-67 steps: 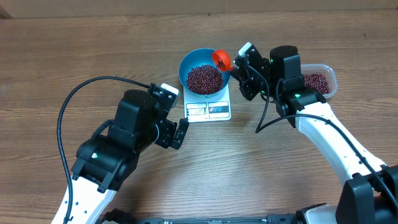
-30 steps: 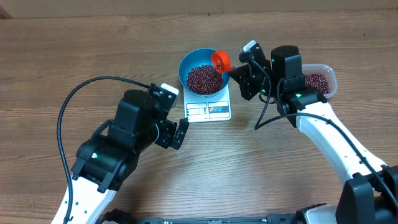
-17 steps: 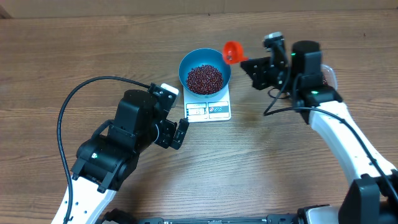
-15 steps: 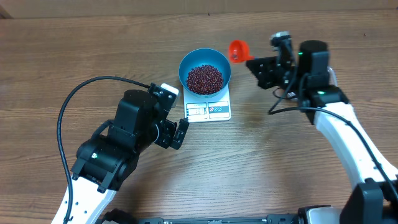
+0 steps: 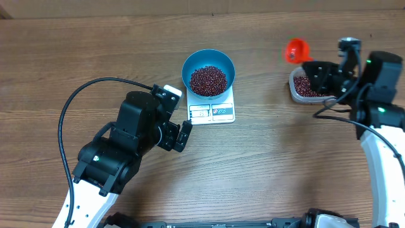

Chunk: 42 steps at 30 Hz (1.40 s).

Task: Scoop item into bowl and weigh 150g on scale
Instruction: 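Carry the scoop with the right gripper back to the bean tub, then dip the red scoop into the tub beans to refill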

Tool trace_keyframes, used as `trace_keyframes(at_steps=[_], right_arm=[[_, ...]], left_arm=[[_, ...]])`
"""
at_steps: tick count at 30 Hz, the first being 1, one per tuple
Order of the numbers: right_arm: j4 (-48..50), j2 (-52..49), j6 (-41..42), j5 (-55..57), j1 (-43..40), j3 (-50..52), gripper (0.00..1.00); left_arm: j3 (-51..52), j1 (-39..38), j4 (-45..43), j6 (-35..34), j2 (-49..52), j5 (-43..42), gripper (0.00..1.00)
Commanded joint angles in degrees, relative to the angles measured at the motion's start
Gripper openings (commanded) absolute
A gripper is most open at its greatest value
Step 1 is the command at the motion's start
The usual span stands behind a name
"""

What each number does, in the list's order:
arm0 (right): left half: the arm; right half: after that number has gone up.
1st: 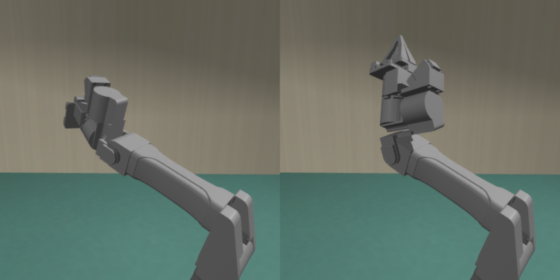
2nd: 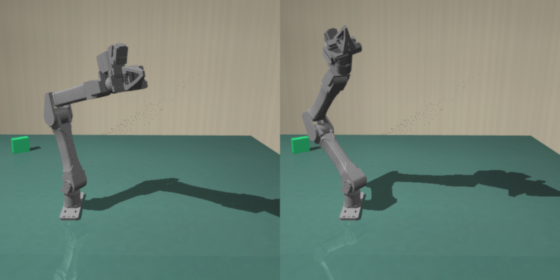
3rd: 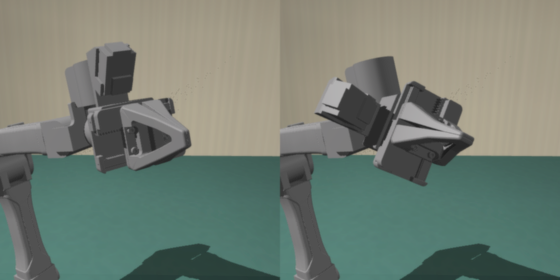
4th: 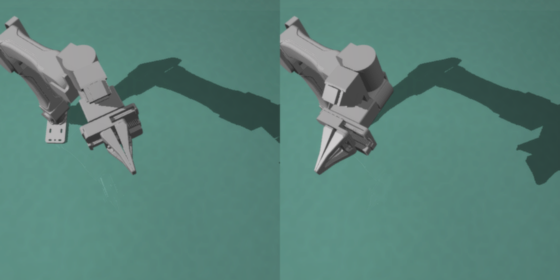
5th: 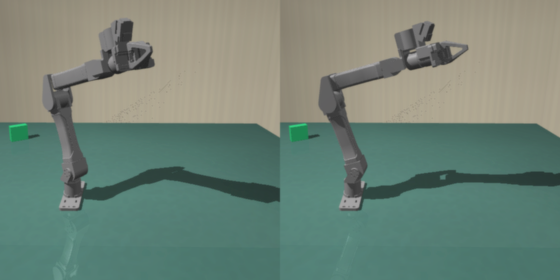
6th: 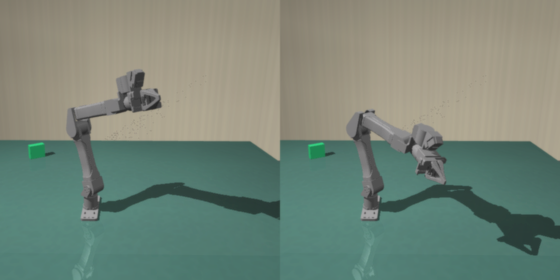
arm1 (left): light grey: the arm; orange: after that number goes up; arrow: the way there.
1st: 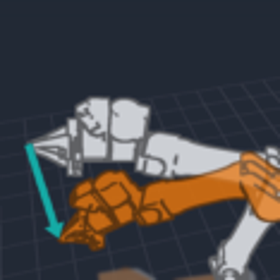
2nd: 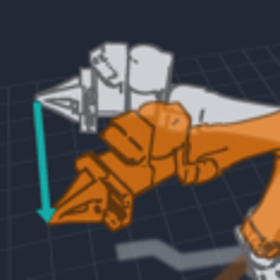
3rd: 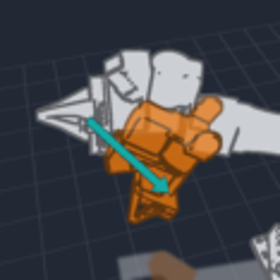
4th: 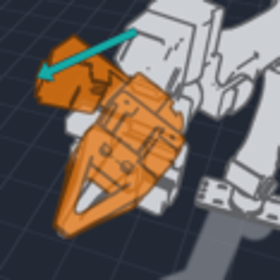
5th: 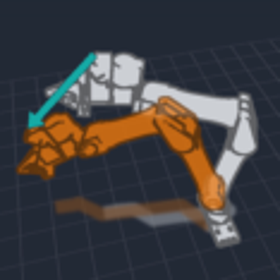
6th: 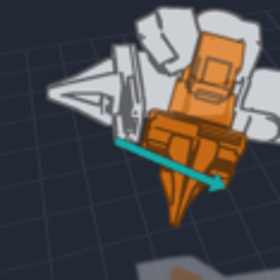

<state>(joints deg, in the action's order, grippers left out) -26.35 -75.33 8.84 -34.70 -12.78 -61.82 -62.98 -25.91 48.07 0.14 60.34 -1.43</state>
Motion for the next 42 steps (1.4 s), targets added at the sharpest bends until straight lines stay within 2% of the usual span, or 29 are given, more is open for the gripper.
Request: trace_keyframes(at_steps=[1,13,19,25,32,42], right_arm=[[-1.46,1.16,-0.55,-0.57,-2.29,-2.01,0.04],[-3.13,1.18,-3.63,1.51,-3.06,-2.01,0.04],[-4.68,1.18,-12.28,14.6,-3.06,-2.01,0.04],[-8.66,1.18,-22.91,17.94,-2.97,-2.01,0.03],[-13.86,1.18,-31.8,33.75,0.11,-2.01,0.03],[-13.68,-1.25,-32.81,53.22,11.43,-2.01,0.03]], left_arm=[[0.2,-0.37,-0.02,-0.33,0.33,0.37,0.99],[0.2,-0.37,-0.04,-0.33,0.39,0.37,0.99],[0.2,-0.37,-0.02,-0.33,0.39,0.37,1.0],[0.2,-0.37,0.0,-0.33,0.39,0.37,0.99],[0.2,-0.37,0.0,-0.33,0.39,0.37,0.99],[0.2,-0.37,0.0,-0.33,0.39,0.37,1.0]])
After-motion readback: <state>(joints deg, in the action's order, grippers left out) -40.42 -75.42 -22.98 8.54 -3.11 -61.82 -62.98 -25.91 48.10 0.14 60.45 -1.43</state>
